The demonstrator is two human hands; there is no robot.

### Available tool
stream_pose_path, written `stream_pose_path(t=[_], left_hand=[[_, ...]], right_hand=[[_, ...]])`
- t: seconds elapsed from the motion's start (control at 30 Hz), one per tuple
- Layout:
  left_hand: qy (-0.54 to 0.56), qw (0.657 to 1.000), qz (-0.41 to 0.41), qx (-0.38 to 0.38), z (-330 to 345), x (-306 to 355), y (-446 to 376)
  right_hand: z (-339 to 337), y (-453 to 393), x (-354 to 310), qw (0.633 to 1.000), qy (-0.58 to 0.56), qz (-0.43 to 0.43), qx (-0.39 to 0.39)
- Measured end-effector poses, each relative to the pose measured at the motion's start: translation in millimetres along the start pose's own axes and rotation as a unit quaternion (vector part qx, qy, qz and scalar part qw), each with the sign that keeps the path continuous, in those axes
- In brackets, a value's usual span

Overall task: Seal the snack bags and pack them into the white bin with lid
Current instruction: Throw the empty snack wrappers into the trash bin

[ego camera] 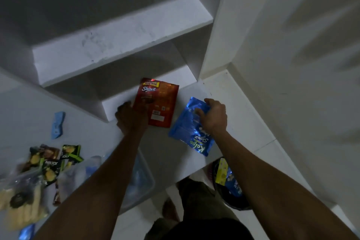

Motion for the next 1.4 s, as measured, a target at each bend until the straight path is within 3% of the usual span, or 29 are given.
stream_pose_path(t=[0.3, 0.6, 0.77, 0.97, 1.13, 1.23, 1.4], left_hand=[[-0.154, 0.988, -0.023, 0.000, 38, -5, -56], [-0.158, 0.986, -0.041, 0.032, 43, -4, -63], [-0.159, 0.986, -0.032, 0.041, 37, -3, -51], [-0.070, 0.997, -0.010, 0.025, 14, 5, -23], [-0.019, 0.995, 0.091, 0.021, -14, 22, 16], [0.083, 0.981, 0.170, 0.030, -31, 27, 50], [0.118, 0.967, 0.226, -0.002, -39, 35, 109]], right_hand=[[32, -48, 8, 0.984, 0.173, -0.045, -0.006], [43, -59, 17, 0.983, 0.184, -0.025, -0.012], [40, -54, 19, 0.990, 0.141, -0.009, -0.009], [8, -31, 25, 0.999, -0.039, 0.032, -0.002], [-35, 14, 19, 0.986, -0.149, 0.020, 0.068], [-61, 56, 20, 0.977, -0.177, 0.022, 0.115], [-99, 125, 51, 0.956, -0.206, 0.022, 0.207]])
Point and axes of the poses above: each hand's wrist, its own y-axis away from the middle knuckle, its own z-axis out of the palm, x = y × z, the point moved 8 cm from there along -y, towards the middle knuckle, and after that the axes turned 8 degrees about -x, right-handed, at the moved point
